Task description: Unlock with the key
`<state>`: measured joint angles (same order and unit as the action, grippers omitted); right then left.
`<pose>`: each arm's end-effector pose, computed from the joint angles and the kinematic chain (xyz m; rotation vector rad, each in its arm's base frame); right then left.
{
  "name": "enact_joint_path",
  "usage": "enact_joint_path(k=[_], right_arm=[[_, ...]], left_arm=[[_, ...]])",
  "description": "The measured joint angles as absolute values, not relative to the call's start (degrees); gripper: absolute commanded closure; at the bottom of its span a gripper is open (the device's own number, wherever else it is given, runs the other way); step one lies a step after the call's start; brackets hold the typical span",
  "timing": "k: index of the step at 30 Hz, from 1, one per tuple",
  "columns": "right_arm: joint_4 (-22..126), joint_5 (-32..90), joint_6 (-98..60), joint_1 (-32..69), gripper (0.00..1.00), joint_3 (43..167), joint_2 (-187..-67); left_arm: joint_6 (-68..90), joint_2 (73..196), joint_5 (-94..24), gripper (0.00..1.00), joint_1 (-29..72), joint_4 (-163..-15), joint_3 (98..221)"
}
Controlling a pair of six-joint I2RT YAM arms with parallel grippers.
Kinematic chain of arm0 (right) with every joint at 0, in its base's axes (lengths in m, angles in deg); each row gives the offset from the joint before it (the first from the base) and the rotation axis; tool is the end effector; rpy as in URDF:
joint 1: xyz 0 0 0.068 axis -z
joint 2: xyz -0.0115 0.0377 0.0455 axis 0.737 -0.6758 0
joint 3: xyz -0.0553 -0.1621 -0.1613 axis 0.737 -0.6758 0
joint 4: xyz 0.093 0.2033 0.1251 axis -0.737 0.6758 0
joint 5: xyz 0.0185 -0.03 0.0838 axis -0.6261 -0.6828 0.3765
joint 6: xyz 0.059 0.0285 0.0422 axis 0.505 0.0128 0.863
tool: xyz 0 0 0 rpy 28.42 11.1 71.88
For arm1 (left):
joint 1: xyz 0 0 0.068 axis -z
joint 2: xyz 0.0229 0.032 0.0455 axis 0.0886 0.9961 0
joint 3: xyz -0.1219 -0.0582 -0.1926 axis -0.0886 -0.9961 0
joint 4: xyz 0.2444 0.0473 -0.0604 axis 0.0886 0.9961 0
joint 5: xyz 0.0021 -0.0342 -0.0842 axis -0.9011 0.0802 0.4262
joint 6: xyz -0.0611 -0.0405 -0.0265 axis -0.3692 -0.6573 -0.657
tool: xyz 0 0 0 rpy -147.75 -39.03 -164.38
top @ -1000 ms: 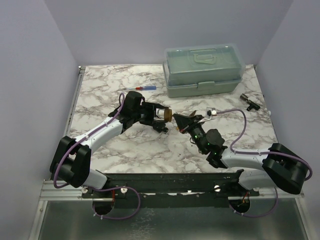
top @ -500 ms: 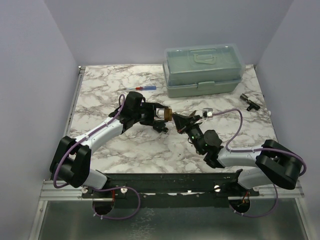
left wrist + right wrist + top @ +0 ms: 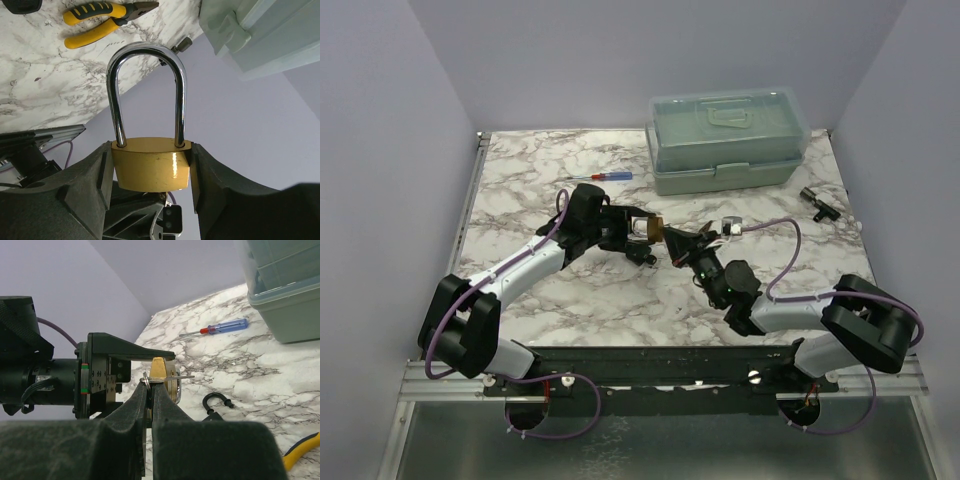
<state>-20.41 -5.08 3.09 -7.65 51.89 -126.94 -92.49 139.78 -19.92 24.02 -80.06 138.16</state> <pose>0.1907 0.2220 0.1931 0.0838 1.4229 0.9167 0.2754 -0.1837 0.1876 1.6204 -2.1618 1.4532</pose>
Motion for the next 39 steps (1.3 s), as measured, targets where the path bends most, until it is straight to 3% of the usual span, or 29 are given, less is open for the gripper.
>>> enact_joint_path(k=[18,23,27,33,39], right_arm=[[-23.51,-6.5,5.8,-7.68,0.98,54.62,-132.65],[-23.95,-5.99,7.33,-7.72,0.62,54.86,-132.45],[-19.79,-4.38,9.36,-8.09,0.45,54.88,-129.43],[-5.3,-0.42,12.03,-8.22,0.34,54.75,-118.81],[15.0,7.43,13.86,-8.18,0.33,57.77,-107.6]], left_arm=[[-93.02,139.04,-22.37,1.0,23.78,-80.08,138.07],[-92.97,137.53,-23.13,1.0,23.76,-80.52,137.3],[-92.62,136.53,-23.03,1.0,23.73,-82.0,135.05],[-91.29,134.43,-21.69,1.0,21.29,-82.61,131.4],[-89.06,132.7,-22.04,1.0,18.51,-82.53,130.05]])
